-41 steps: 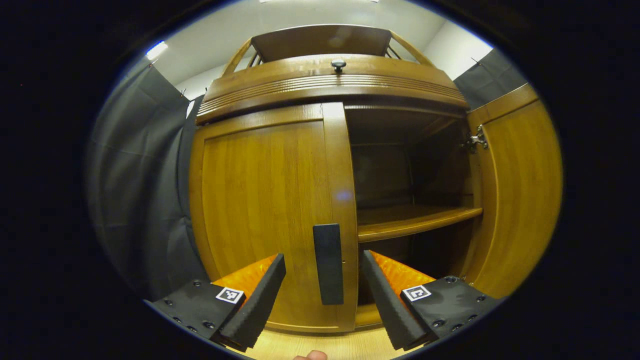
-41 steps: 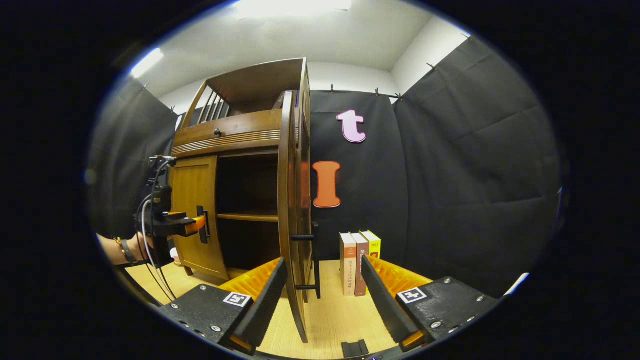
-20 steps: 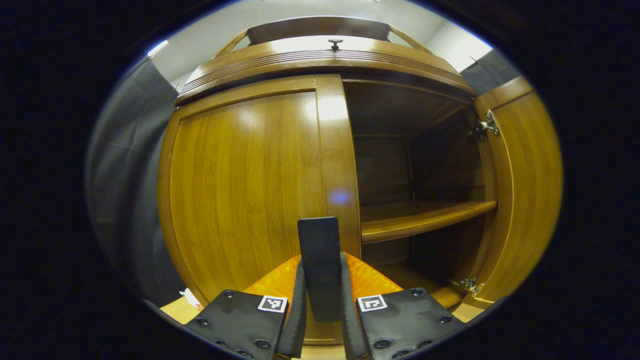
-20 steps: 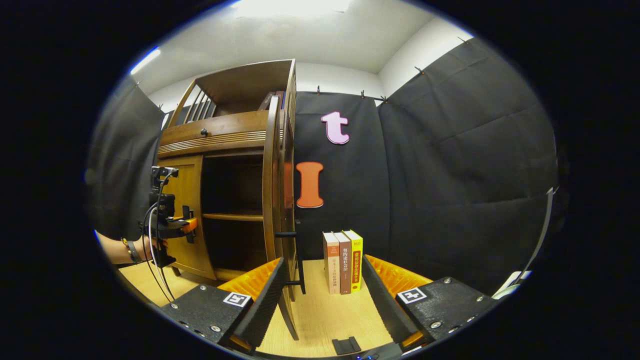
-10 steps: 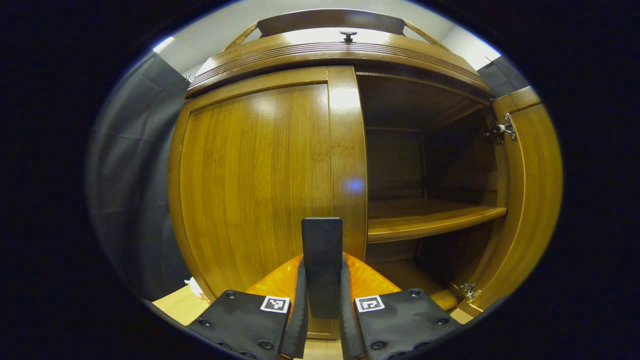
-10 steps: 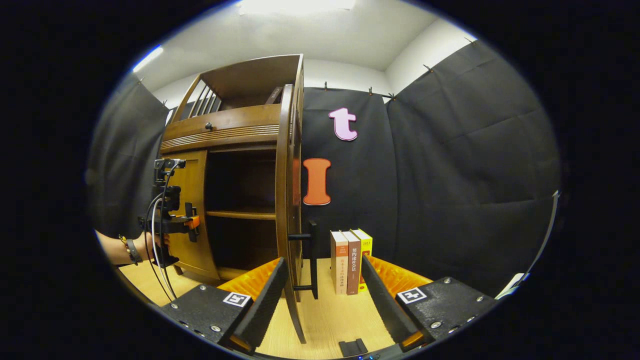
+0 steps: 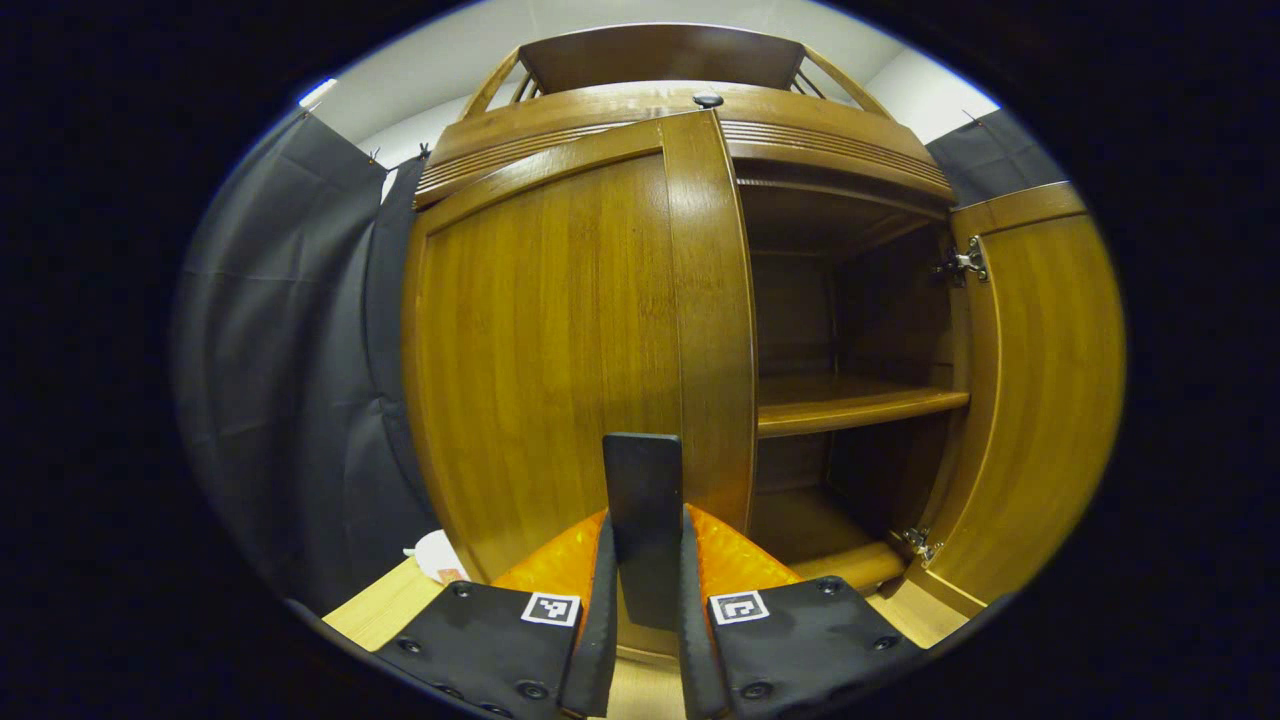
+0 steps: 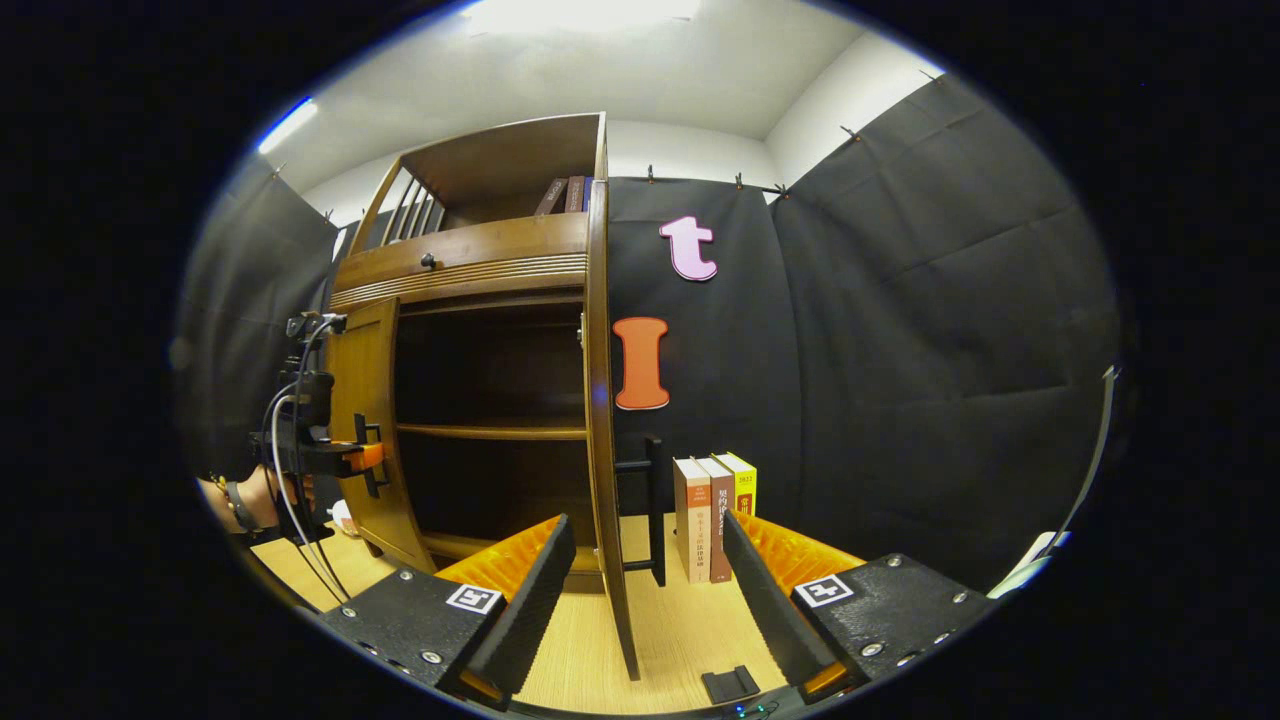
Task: Open the right door of the double-door shoe cabinet with the right hand, and open the left door with the left hand.
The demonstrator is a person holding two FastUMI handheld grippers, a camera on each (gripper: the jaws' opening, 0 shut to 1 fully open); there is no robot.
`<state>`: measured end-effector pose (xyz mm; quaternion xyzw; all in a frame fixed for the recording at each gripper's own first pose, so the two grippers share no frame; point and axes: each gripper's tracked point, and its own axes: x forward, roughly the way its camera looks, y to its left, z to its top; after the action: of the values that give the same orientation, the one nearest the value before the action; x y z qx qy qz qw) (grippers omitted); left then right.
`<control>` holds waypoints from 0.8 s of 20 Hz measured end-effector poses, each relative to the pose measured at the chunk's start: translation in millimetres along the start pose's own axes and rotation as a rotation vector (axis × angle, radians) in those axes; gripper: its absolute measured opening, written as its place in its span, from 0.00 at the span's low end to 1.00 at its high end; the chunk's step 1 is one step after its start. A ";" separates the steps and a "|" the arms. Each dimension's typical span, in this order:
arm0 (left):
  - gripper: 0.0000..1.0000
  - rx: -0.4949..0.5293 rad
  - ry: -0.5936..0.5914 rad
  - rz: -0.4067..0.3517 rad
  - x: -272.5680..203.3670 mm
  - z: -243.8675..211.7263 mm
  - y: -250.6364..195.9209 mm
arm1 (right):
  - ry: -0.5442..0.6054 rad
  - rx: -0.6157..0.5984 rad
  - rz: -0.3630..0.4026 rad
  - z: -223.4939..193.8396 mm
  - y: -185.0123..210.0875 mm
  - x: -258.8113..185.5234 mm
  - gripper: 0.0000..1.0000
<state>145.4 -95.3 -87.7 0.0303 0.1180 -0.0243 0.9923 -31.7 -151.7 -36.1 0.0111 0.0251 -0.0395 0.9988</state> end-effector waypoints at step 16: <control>0.16 0.016 -0.028 0.131 -110.9 -5.7 142.2 | -0.005 -0.015 0.030 13.7 24.4 13.0 0.97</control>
<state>44.3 51.4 -59.4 0.0453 0.1015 0.0395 0.9930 -16.1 -128.7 -22.5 0.0041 0.0224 -0.0244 0.9994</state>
